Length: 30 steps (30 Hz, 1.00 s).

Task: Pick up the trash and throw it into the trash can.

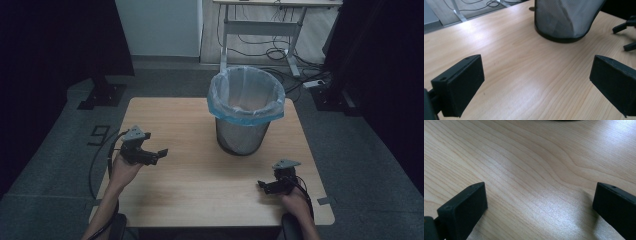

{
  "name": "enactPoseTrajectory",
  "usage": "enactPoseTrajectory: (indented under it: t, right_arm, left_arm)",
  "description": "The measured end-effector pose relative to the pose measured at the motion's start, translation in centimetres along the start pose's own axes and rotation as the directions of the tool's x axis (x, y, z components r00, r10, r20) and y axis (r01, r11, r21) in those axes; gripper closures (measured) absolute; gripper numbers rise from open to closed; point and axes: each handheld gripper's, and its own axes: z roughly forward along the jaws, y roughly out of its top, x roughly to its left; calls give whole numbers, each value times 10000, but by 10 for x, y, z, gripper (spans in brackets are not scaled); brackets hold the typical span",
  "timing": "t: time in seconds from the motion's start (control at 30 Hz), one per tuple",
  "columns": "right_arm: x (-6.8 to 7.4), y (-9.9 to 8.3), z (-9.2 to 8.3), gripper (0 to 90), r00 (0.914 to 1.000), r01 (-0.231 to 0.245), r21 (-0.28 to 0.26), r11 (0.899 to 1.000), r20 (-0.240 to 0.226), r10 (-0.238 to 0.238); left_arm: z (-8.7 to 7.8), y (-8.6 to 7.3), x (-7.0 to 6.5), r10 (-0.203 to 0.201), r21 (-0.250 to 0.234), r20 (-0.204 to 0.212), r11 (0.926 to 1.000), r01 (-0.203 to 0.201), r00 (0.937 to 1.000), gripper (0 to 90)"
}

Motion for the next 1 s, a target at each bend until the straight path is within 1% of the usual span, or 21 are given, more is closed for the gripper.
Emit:
enactPoseTrajectory:
  t: [0.13, 0.17, 0.2, 0.23, 0.4, 0.5, 0.6, 0.63, 0.67, 0.73, 0.77, 0.8, 0.83, 0.87, 0.97, 1.0]
  right_arm:
    - [0, 0, 0, 0, 10000, 2, -6, 10000, -1, -2]
    - [0, 0, 0, 0, 10000, 2, -5, 10000, 0, -2]
    - [0, 0, 0, 0, 10000, 2, -6, 10000, 0, -2]
    - [0, 0, 0, 0, 10000, 3, -7, 10000, 0, -3]
    - [0, 0, 0, 0, 10000, 3, -6, 10000, 1, -3]
    - [0, 0, 0, 0, 10000, 2, -7, 10000, 1, -2]
    - [0, 0, 0, 0, 10000, -2, -5, 10000, -2, 2]
    - [0, 0, 0, 0, 10000, -2, -5, 10000, -2, 2]
    - [0, 0, 0, 0, 10000, 1, -7, 10000, -1, -1]
    - [0, 0, 0, 0, 10000, 2, -5, 10000, 0, -2]
    - [0, 0, 0, 0, 10000, 1, -6, 10000, -1, -1]
    - [0, 0, 0, 0, 10000, 1, -7, 10000, 1, -1]
    - [0, 0, 0, 0, 10000, 1, -7, 10000, 1, -1]
    - [0, 0, 0, 0, 10000, 2, -9, 10000, -1, -2]
    - [0, 0, 0, 0, 10000, 3, -7, 10000, -1, -3]
    - [0, 0, 0, 0, 10000, 3, -7, 10000, -1, -3]
  left_arm:
    - [7, -20, -1, -106, 149, -90, 9998, 107, 9999, 0]
    - [7, -20, -1, -106, 149, -90, 9998, 107, 9999, 0]
    - [12, -29, -2, -133, 218, -128, 9997, 136, 9998, 0]
    - [14, -33, -3, -115, 231, -141, 9997, 118, 9998, 0]
    - [25, -51, -6, -128, 420, -143, 9990, 134, 9998, 0]
    - [33, -61, -9, -138, 749, -148, 9971, 148, 9998, 0]
    - [39, -69, -9, -335, 1120, 26, 9932, 330, 9994, 0]
    - [39, -69, -9, -335, 1120, 26, 9932, 330, 9994, 0]
    - [44, -75, -8, -389, 1501, 6, 9879, 384, 9992, 0]
    - [48, -79, -8, -354, 1906, -50, 9810, 357, 9994, 0]
    - [48, -79, -8, -354, 1906, -50, 9810, 357, 9994, 0]
    - [51, -83, -7, -364, 2213, -80, 9745, 372, 9993, 0]
    - [51, -83, -7, -364, 2213, -80, 9745, 372, 9993, 0]
    - [54, -84, -7, -406, 2586, -95, 9651, 417, 9991, 0]
    - [55, -84, -8, -307, 2753, -189, 9607, 347, 9994, 0]
    - [55, -84, -8, -307, 2753, -189, 9607, 347, 9994, 0]
